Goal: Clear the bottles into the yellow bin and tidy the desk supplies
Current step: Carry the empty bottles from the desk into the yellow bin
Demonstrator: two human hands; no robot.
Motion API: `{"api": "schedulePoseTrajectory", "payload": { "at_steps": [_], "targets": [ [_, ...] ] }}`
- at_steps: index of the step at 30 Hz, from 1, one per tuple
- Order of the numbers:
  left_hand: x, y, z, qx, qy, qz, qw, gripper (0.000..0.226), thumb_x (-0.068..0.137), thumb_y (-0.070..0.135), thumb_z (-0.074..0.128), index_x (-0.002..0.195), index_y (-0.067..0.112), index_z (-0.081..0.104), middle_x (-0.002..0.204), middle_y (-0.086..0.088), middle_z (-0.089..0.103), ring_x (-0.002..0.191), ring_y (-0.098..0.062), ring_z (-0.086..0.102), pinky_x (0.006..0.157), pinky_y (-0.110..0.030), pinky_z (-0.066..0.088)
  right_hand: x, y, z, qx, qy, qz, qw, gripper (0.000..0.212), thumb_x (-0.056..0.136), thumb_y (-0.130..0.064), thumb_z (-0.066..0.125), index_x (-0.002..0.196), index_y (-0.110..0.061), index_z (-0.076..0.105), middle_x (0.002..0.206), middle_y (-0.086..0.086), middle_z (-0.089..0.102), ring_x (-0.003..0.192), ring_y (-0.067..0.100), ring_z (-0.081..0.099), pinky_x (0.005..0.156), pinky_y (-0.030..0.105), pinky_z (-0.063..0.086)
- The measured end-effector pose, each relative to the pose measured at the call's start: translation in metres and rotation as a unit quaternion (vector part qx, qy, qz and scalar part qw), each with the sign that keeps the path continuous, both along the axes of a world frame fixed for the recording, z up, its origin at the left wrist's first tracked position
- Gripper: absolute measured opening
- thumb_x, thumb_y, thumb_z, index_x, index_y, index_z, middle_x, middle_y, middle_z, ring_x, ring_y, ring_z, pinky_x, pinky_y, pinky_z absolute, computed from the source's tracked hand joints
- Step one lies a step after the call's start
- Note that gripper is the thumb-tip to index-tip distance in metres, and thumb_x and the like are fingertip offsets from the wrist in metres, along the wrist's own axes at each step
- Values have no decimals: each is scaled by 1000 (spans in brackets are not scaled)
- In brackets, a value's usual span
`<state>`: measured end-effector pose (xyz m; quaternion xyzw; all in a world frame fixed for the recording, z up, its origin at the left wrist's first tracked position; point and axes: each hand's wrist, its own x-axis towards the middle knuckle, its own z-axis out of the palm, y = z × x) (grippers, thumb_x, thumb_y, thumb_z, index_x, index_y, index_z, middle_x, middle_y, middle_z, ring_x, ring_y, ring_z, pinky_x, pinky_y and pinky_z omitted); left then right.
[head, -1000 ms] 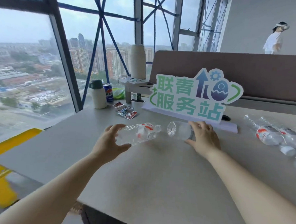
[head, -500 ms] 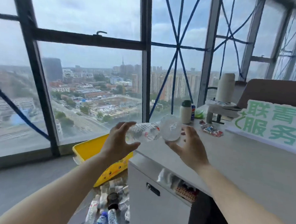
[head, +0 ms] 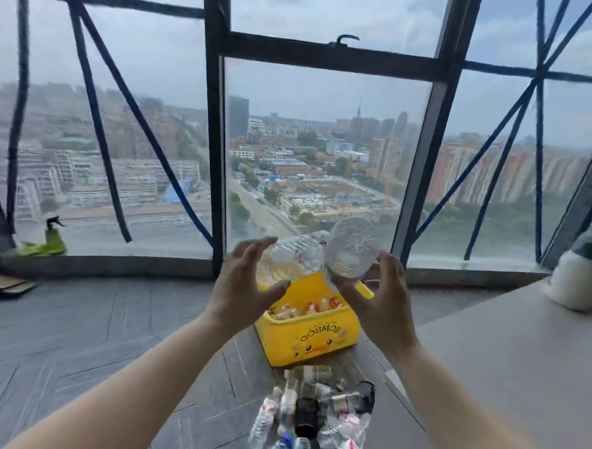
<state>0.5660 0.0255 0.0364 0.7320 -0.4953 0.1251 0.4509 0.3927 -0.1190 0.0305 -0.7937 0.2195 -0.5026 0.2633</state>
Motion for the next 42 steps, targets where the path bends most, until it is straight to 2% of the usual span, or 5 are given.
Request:
{"api": "schedulePoseTrajectory", "payload": {
  "at_steps": [6,23,26,30,42],
  "targets": [
    [49,-41,-23,11,27,16,999,70,75,32,77,136,24,44,133,-1,47,122,-17,42,100,-32,35,60,-41,-23,32,-49,12,998,74,69,-63,67,127,-21,46,119,-7,50,106,12,56,79,20,49],
    [154,-198,19,-24,-2,-22,999,71,81,28,72,142,22,36,144,-6,38,128,-25,40,107,-41,38,179,-196,7,-23,-108,-64,992,70,77,-51,70,130,-17,38,130,3,49,112,19,54,87,38,53],
    [197,-248,23,161,-57,57,984,91,89,32,62,151,24,-4,160,0,-4,146,-27,9,116,-43,15,213,-245,7,26,73,-93,993,82,84,-65,52,144,-22,15,147,6,37,126,32,47,95,49,48],
    [225,-272,-1,376,-5,123,918,99,91,40,57,146,28,-24,152,1,-32,145,-28,-14,115,-52,-1,216,-274,-29,207,389,-132,888,93,88,-64,45,152,-22,-6,160,6,10,141,38,23,108,49,31],
    [145,-250,-15,366,-4,-73,928,86,87,45,61,152,24,8,159,2,9,145,-19,17,116,-38,23,102,-244,-20,196,433,-117,872,71,89,-46,58,146,-13,30,148,11,34,133,30,37,104,40,37]
  ]
}}
